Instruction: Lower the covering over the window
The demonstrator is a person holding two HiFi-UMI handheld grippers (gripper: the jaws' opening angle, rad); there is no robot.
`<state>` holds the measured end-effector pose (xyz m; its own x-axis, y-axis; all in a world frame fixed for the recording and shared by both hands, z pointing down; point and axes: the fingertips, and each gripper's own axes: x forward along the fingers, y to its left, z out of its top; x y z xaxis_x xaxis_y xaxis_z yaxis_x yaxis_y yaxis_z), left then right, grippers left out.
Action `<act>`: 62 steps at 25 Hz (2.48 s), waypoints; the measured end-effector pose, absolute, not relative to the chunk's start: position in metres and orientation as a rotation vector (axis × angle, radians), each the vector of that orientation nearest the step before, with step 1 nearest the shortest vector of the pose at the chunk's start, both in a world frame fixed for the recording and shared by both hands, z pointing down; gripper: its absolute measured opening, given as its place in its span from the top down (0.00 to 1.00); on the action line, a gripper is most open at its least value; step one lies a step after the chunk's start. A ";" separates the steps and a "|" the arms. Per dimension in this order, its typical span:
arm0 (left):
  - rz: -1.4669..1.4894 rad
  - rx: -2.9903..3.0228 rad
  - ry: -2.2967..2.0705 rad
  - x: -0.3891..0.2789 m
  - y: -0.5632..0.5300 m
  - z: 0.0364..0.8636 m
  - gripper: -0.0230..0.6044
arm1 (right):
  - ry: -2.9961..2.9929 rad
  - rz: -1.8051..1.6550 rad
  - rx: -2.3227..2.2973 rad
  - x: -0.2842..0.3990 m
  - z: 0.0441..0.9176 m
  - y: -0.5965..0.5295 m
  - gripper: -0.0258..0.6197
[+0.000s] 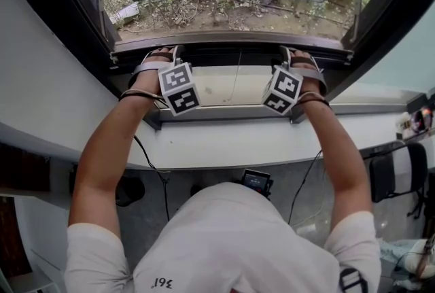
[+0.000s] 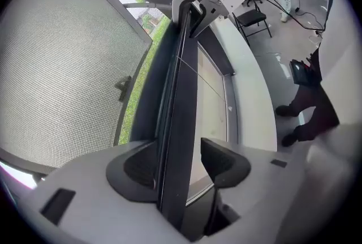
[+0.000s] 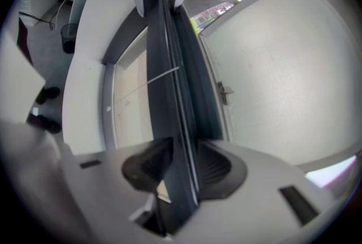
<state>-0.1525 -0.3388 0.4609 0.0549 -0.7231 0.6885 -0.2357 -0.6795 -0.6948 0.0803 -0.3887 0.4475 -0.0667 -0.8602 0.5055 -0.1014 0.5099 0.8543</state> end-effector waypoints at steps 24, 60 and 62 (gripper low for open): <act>-1.667 -1.956 0.960 -0.152 -0.343 0.478 0.58 | -1.530 -0.762 0.866 0.080 0.464 -0.392 0.76; -1.537 -1.986 1.056 -0.154 -0.349 0.467 0.58 | -1.536 -0.774 0.784 0.079 0.457 -0.395 0.76; -1.534 -1.992 1.058 -0.153 -0.348 0.467 0.58 | -1.536 -0.777 0.784 0.079 0.457 -0.394 0.75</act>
<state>-0.1533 -0.3484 0.4670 0.1063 -0.7689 0.6305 -0.3161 -0.6273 -0.7117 0.0792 -0.3945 0.4574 -0.0888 -0.8325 0.5469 -0.0526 0.5522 0.8321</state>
